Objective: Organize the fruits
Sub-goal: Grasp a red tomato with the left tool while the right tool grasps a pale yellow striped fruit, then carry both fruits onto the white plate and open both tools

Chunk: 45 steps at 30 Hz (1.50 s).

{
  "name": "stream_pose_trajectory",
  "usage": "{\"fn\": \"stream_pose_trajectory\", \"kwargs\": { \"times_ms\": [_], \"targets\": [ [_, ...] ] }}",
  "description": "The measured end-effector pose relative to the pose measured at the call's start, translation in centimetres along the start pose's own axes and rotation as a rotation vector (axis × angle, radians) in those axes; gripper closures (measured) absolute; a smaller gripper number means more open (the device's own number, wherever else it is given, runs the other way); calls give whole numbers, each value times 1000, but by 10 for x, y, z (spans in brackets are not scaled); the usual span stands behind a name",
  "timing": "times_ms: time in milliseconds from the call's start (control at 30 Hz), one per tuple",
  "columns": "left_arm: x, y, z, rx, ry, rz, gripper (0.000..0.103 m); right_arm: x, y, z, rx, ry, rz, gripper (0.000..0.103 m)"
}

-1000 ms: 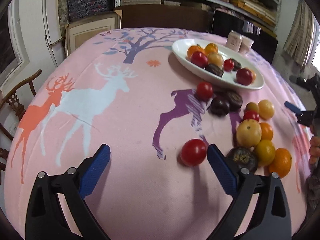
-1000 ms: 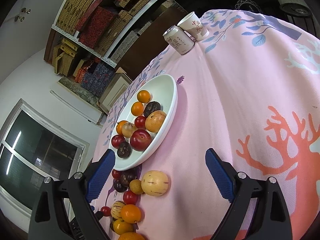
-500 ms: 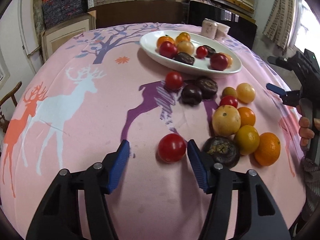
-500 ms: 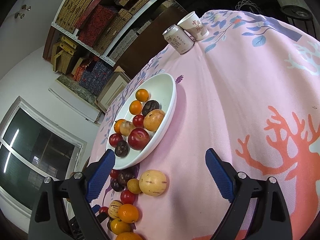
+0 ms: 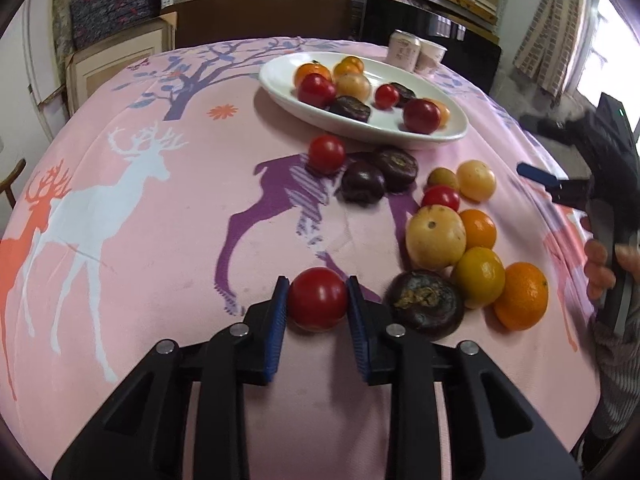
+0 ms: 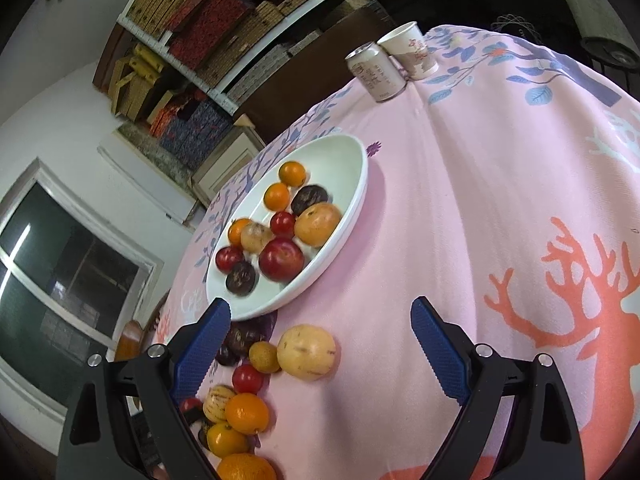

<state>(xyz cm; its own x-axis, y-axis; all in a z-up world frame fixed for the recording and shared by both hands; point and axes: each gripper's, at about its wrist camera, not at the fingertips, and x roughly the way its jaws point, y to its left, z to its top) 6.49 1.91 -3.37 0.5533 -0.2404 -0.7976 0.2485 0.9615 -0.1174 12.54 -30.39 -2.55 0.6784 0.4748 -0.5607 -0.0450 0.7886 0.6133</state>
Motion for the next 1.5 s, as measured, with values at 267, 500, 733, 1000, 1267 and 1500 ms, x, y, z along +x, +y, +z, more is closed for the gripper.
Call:
{"fn": "stream_pose_trajectory", "kwargs": {
  "times_ms": [267, 500, 733, 1000, 1267, 1500],
  "targets": [
    [-1, 6, 1, -29, -1, 11, 75, 7, 22, -22, -124, 87, 35, 23],
    [1, 3, 1, -13, 2, 30, 75, 15, 42, -33, -263, 90, -78, 37],
    [2, 0, 1, 3, 2, 49, 74, 39, 73, -54, -553, 110, -328, 58],
    [3, 0, 1, 6, 3, 46, 75, 37, 70, -54, -552, 106, -312, 62],
    [2, 1, 0, 3, 0, 41, 69, 43, 68, -48, -507, 127, -276, 60],
    [-8, 2, 1, -11, -41, 60, 75, 29, 67, -46, -486, 75, -252, 62]
  ]
}}
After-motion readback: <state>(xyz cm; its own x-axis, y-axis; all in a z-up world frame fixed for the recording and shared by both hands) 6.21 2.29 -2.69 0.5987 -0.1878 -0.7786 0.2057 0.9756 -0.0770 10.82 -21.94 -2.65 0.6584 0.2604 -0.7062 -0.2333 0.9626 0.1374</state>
